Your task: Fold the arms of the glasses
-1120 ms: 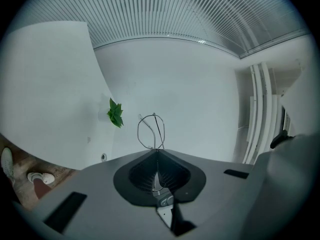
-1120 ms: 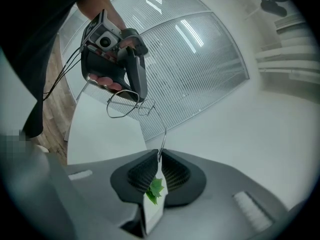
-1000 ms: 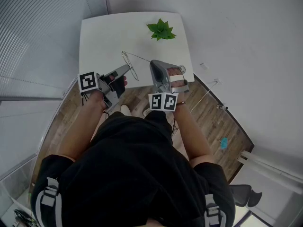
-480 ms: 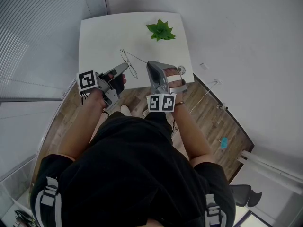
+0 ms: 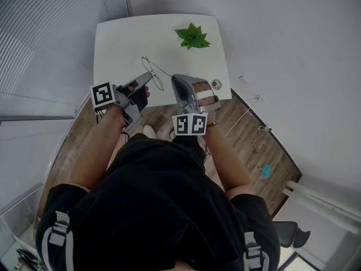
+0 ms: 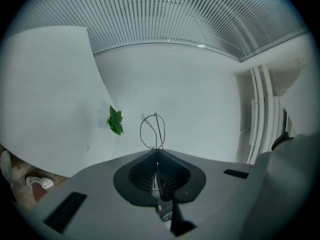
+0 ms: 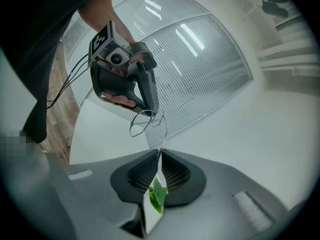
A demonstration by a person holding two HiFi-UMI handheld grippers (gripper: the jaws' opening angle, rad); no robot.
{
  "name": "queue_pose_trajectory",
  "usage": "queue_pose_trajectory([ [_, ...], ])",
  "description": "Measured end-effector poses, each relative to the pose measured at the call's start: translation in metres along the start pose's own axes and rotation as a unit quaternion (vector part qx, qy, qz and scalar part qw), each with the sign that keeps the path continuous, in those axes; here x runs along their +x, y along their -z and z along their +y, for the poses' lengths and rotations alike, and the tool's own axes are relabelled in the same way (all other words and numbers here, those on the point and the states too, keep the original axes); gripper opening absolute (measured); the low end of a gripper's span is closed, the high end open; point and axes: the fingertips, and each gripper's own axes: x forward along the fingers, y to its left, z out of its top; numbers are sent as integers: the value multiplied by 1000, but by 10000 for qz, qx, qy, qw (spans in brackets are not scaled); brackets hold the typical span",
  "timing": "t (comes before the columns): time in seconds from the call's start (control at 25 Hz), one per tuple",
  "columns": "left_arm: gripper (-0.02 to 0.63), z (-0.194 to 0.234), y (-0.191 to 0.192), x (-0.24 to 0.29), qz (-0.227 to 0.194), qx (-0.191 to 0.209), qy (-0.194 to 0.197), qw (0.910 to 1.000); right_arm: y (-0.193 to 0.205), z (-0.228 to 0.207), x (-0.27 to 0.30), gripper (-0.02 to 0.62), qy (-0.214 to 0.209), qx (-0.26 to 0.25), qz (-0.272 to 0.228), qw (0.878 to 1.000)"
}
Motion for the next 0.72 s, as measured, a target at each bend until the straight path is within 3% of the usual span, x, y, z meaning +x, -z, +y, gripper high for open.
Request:
queue_pose_trajectory([
  [0.72,12,-7,1,2,-166,-122,235,9995,-13,21,-6,46,-243,-163,-263,9992],
])
